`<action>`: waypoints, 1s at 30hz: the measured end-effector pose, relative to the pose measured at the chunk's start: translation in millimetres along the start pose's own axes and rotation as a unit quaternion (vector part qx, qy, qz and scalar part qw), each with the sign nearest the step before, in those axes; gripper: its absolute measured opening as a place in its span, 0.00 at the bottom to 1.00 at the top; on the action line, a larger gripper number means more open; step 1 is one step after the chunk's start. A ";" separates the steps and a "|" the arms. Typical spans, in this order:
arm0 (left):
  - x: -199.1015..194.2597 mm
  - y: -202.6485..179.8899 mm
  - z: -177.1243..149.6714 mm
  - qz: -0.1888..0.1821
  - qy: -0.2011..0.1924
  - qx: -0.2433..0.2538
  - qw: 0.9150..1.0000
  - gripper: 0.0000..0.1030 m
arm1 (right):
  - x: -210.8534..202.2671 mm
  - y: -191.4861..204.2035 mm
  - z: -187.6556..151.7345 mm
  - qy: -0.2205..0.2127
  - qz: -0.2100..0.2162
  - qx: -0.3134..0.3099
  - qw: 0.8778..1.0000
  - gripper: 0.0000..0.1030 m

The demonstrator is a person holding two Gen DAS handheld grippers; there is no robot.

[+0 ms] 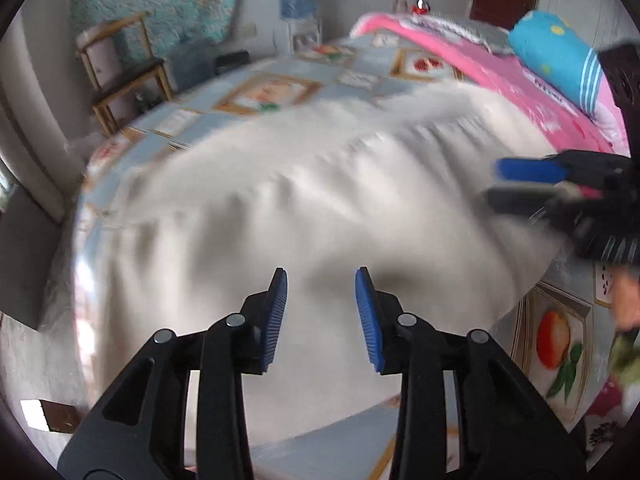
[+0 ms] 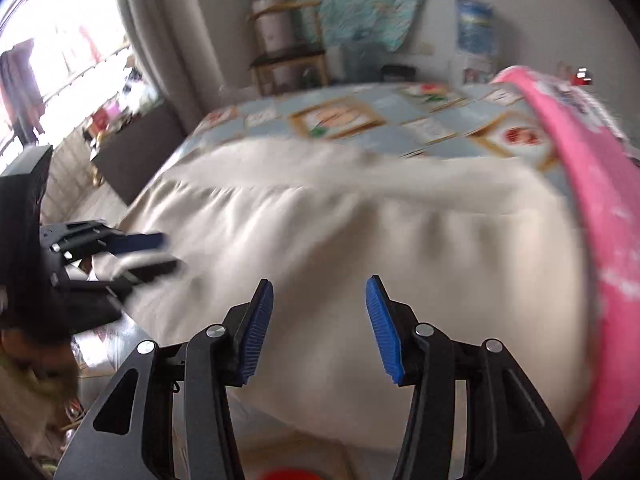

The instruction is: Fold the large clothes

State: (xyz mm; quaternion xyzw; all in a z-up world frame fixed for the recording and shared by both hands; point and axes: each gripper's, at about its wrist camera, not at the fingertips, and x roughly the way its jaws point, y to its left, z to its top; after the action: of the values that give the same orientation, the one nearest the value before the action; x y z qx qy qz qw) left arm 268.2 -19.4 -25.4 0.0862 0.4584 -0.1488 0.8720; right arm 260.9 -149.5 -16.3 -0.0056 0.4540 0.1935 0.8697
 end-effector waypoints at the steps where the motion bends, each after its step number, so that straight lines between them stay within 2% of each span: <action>1: 11.0 -0.9 -1.2 0.013 0.008 -0.006 1.000 0.36 | 15.6 6.4 -3.8 0.018 -0.012 -0.007 1.000 0.46; 4: 14.4 6.5 -1.7 0.008 -0.007 -0.031 0.999 0.39 | 15.8 8.2 -8.4 0.019 -0.021 -0.009 1.000 0.46; 5: 11.9 8.9 -1.4 0.005 -0.002 -0.038 0.999 0.39 | 9.0 5.0 -8.7 0.020 -0.020 0.005 1.000 0.41; 8: -9.8 17.0 -6.8 0.012 -0.012 -0.041 0.999 0.39 | -30.3 -8.1 -20.8 -0.015 -0.050 0.034 0.998 0.40; 10: -23.8 25.6 -18.0 0.021 -0.016 -0.049 0.998 0.44 | -50.3 -23.2 -40.2 -0.029 -0.084 0.068 0.994 0.40; 12: -23.5 34.7 -32.1 0.035 -0.001 -0.065 0.997 0.48 | -55.5 -36.5 -58.4 -0.026 -0.121 0.096 0.988 0.41; 15: -14.5 38.6 -42.2 0.057 0.003 -0.072 0.996 0.63 | -51.8 -48.4 -78.5 -0.036 -0.124 0.115 0.985 0.46; 17: -19.0 40.9 -42.3 0.058 0.001 -0.087 0.994 0.63 | -57.5 -37.7 -74.5 -0.025 -0.140 0.114 0.983 0.49; 18: -26.1 39.9 -42.2 0.054 0.000 -0.097 0.994 0.63 | -62.7 -35.1 -73.9 -0.027 -0.134 0.120 0.983 0.49; 19: -32.0 38.7 -43.7 0.048 -0.006 -0.102 0.994 0.64 | -69.2 -36.1 -72.1 -0.036 -0.118 0.132 0.983 0.50; 20: -43.4 35.1 -47.3 0.043 -0.016 -0.105 0.993 0.66 | -79.5 -31.5 -76.0 -0.047 -0.113 0.140 0.983 0.60; 21: -54.8 31.0 -51.8 0.040 -0.028 -0.106 0.993 0.72 | -84.5 -27.8 -79.6 -0.053 -0.113 0.143 0.982 0.70; 23: -75.7 20.2 -61.9 0.031 -0.051 -0.104 0.993 0.80 | -99.2 -11.2 -94.6 -0.064 -0.105 0.141 0.982 0.77; 27: -108.4 -3.8 -82.9 0.036 -0.075 -0.101 0.991 0.88 | -108.2 15.7 -112.8 -0.055 -0.099 0.133 0.985 0.82; 30: -132.2 -18.9 -97.3 0.055 -0.095 -0.110 0.988 0.92 | -118.6 33.0 -125.0 -0.059 -0.103 0.128 0.985 0.85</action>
State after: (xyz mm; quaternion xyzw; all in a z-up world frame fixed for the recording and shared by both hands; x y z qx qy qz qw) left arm 115.7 14.5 28.4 0.0002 0.3812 -0.0565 0.9228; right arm 90.4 -181.5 9.7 0.0700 0.4202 0.0430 0.9037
